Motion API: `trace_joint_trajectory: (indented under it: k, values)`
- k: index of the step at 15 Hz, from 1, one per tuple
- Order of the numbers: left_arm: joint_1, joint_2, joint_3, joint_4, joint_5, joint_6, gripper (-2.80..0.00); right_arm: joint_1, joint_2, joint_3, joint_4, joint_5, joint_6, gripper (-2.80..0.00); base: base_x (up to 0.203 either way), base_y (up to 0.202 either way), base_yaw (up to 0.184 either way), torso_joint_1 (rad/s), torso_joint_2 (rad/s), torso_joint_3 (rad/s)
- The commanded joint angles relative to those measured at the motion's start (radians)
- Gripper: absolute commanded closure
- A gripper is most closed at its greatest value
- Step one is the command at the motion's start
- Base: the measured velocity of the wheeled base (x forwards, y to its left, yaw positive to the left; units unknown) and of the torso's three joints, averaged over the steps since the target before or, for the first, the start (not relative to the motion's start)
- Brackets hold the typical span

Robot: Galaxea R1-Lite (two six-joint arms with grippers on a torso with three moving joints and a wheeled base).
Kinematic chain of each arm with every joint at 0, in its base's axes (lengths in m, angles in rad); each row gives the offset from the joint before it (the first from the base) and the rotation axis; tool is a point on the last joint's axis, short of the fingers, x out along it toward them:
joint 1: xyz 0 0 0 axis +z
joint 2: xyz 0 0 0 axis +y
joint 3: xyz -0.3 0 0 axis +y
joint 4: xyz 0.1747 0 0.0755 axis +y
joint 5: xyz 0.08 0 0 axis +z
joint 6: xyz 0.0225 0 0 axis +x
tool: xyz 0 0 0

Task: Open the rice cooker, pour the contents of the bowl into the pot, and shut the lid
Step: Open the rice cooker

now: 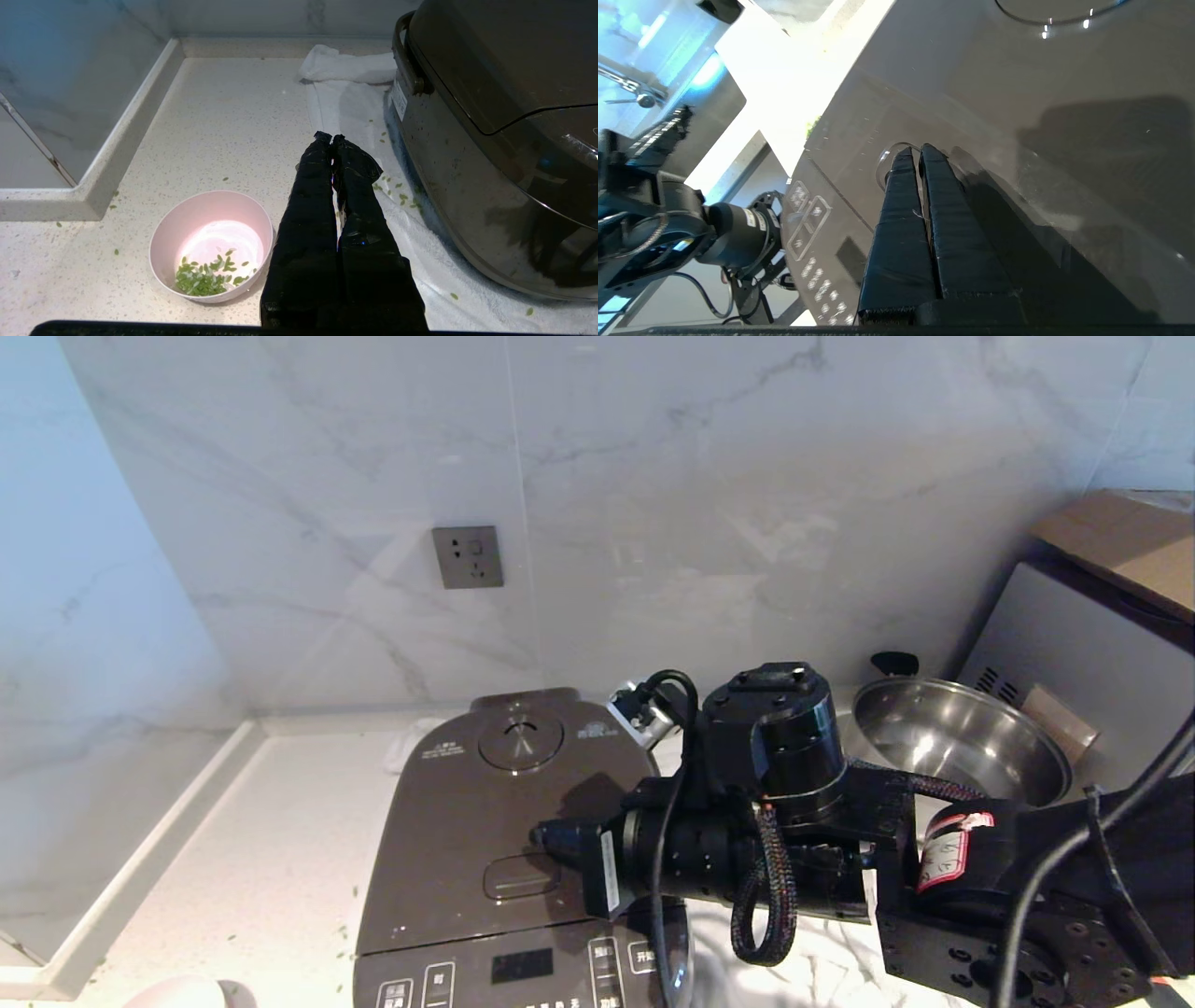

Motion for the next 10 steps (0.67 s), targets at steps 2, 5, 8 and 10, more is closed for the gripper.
trace_joint_trajectory:
  k: [2, 5, 8, 10]
  values:
    - [0.0, 0.001, 0.0, 0.0, 0.0, -0.001, 0.0, 0.001, 0.038, -0.004, -0.005, 0.002, 0.003, 0.0, 0.0, 0.0, 0.0, 0.0, 0.0, 0.0]
    - [0.0, 0.001, 0.0, 0.0, 0.0, -0.001, 0.0, 0.004, 0.051, -0.003, -0.004, 0.002, 0.004, 0.0, 0.0, 0.0, 0.0, 0.0, 0.0, 0.0]
    - [0.0, 0.001, 0.0, 0.0, 0.0, -0.001, 0.0, 0.01, 0.071, 0.002, -0.005, 0.002, 0.008, 0.0, 0.0, 0.0, 0.0, 0.0, 0.0, 0.0]
    - [0.0, 0.001, 0.0, 0.0, 0.0, -0.001, 0.0, 0.013, 0.078, 0.007, -0.006, 0.002, 0.029, 0.0, 0.0, 0.0, 0.0, 0.0, 0.0, 0.0]
